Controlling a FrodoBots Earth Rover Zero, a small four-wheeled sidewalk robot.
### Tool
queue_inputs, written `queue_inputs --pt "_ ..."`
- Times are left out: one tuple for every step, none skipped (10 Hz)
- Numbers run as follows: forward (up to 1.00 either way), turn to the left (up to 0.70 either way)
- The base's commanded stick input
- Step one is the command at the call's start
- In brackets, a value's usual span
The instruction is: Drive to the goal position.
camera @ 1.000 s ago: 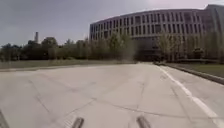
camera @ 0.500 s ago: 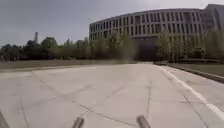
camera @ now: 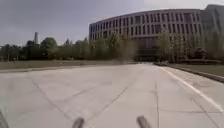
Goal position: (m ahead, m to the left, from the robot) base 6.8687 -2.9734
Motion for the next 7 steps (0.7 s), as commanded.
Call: queue_inputs --pt "0.7 0.0" --pt "0.7 0.0" --pt "0.7 0.0" --pt "0.7 0.0" --pt "0.7 0.0" --pt "0.7 0.0" --pt "0.7 0.0"
